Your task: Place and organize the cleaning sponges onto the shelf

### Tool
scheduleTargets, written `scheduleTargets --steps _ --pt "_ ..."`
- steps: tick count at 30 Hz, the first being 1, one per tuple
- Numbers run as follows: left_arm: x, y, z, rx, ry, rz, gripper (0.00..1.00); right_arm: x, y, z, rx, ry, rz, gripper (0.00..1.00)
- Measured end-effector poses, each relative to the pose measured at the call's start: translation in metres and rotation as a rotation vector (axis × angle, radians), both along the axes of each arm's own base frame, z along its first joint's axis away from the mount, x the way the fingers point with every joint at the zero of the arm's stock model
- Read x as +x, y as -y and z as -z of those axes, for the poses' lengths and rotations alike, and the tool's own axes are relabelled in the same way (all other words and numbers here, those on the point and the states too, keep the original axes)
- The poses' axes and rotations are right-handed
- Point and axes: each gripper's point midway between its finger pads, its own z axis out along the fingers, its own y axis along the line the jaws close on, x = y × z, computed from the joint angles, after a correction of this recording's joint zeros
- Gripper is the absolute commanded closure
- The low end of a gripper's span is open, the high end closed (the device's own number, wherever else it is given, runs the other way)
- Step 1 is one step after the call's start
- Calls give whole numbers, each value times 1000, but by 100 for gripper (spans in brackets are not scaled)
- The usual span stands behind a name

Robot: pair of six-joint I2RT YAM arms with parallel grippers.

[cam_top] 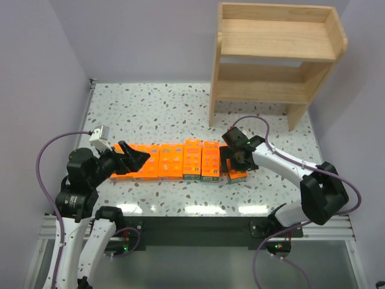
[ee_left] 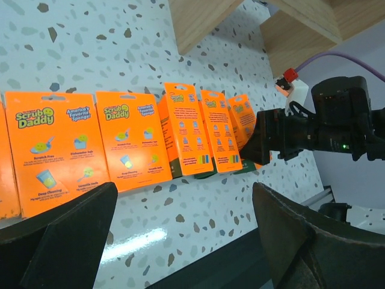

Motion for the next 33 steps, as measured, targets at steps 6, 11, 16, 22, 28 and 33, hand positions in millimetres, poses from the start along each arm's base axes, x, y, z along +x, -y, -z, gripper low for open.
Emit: scheduleTargets --steps 6,11,16,22,28,33 --pt "-2 4 7 -12 -25 18 0 -22 8 -3 53 26 -53 1" --pt "-3 6 11 -14 -35 26 0 -21 7 -6 66 43 -64 2" --pt "-4 7 15 -13 -46 33 0 -20 6 4 53 21 -64 9" --pt "-4 8 15 -12 -46 37 0 -13 0 1 103 81 -49 16" --pt "-3 9 16 -13 -42 42 0 -15 0 4 128 102 -27 14" --pt "-3 10 20 -11 -52 47 0 -17 1 10 130 99 -3 35"
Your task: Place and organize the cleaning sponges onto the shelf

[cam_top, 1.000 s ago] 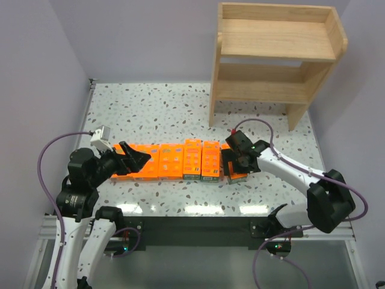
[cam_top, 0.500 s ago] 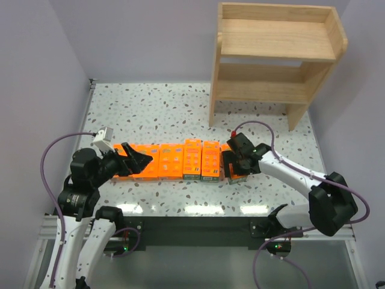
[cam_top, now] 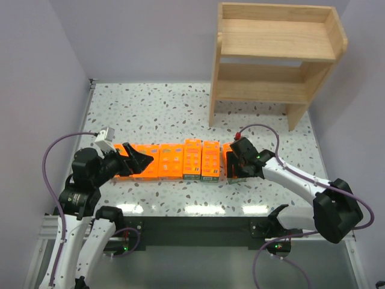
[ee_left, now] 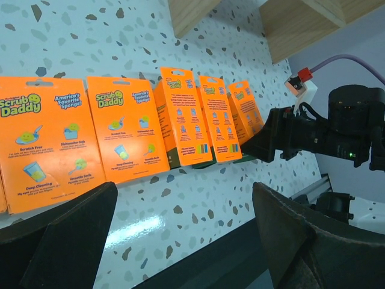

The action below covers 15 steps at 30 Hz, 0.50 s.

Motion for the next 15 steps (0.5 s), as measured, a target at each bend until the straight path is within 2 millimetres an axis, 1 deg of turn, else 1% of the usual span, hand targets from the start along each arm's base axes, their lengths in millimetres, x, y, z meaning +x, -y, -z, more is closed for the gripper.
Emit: scheduleTargets --steps 2,3,5,7,9,11,12,13,15 --pt "0 0 0 0 0 1 0 0 1 0 0 2 12 47" --pt "0 0 0 0 0 1 0 1 1 -1 2 4 22 56" --pt "0 1 0 0 0 3 0 -1 4 -1 -7 2 38 67" --pt "0 0 0 0 -1 2 0 -4 7 -4 -14 -4 48 73" --pt "0 0 0 0 -3 2 0 -6 10 -14 -13 0 56 79" --pt "1 1 1 1 -7 2 0 -5 10 -35 -3 21 63 83" --pt "1 1 1 2 -11 2 0 -3 10 -48 7 41 68 83" --pt "2 1 1 1 -13 2 0 -1 10 -64 17 65 73 84" --pt "3 1 -1 0 -16 1 0 6 9 -103 50 133 82 87"
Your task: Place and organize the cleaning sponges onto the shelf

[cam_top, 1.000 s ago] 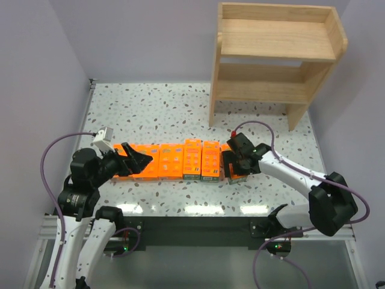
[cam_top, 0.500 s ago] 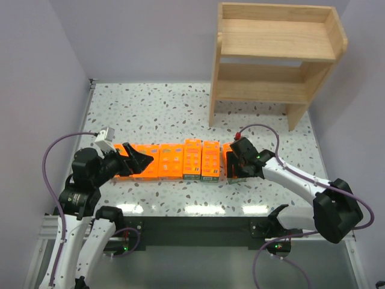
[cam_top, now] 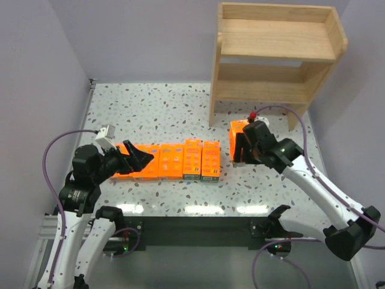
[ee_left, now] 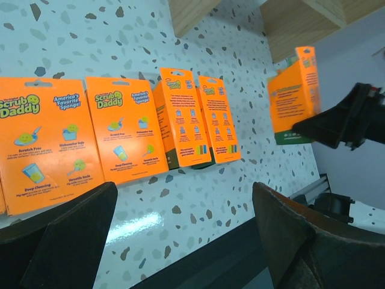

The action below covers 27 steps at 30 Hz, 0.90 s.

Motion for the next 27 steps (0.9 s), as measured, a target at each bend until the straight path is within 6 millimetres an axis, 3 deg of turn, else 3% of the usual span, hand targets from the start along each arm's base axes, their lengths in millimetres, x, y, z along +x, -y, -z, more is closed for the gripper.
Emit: scheduleTargets --steps 3,11,16,19,24,27 --pt "3 1 -7 -7 4 -2 0 9 0 -67 42 105 15 94" --pt "11 3 -29 -26 39 -6 0 28 12 -246 129 427 59 100" --pt "13 4 -36 -33 59 -1 0 56 21 -334 100 625 109 100" --pt "13 4 -39 -35 68 0 0 78 27 -353 47 684 146 100" --pt "12 4 -49 -37 91 -1 0 125 51 -331 -86 635 218 100" --pt "11 3 -51 -39 100 -1 0 139 73 -324 -162 622 267 100"
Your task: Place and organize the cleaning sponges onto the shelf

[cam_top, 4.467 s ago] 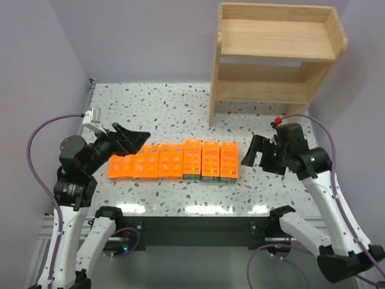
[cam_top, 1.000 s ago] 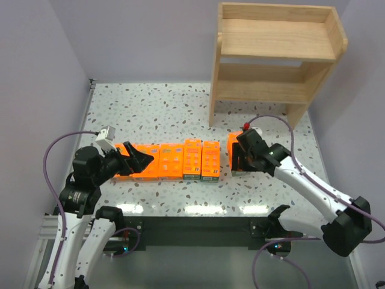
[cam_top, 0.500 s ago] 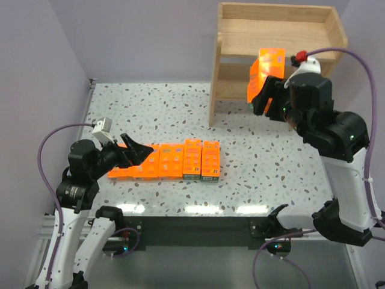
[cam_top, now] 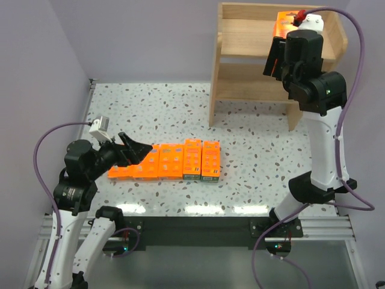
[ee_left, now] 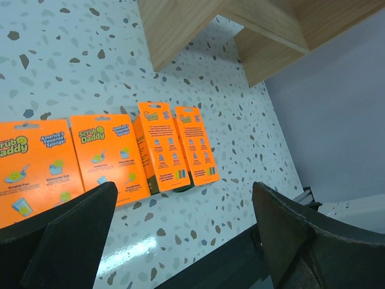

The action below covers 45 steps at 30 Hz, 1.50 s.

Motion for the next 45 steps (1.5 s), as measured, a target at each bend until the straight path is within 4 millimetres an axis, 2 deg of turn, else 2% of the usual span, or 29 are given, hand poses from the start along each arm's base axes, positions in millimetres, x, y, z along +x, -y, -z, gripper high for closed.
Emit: scheduleTargets --steps 2,6,11,17,21,24,28,35,39,40,43,45 --pt "0 0 0 0 0 0 0 4 8 -8 -24 31 24 100" --pt "0 0 0 0 -2 1 0 6 21 -39 -62 143 74 100" --pt "2 1 1 0 -7 1 0 9 49 -66 -96 237 170 100" --pt "3 1 1 0 -4 1 0 18 97 -67 -75 254 270 100" --pt "4 1 1 -1 0 1 0 31 121 -58 -8 248 272 100" --pt "7 1 1 -2 0 2 0 42 123 -49 47 230 230 100" --pt "11 2 6 -6 -11 1 0 52 114 -33 118 185 138 100" --pt "17 5 15 -21 -29 4 0 57 103 -26 198 160 49 100" --pt "18 6 19 -21 -35 5 0 63 101 -16 218 128 32 89" --pt "19 6 19 -22 -35 6 0 65 101 -13 221 120 31 82" --pt "22 6 18 -23 -32 6 0 68 101 -7 227 103 35 73" --pt "23 7 18 -24 -31 6 0 68 102 -9 227 107 36 59"
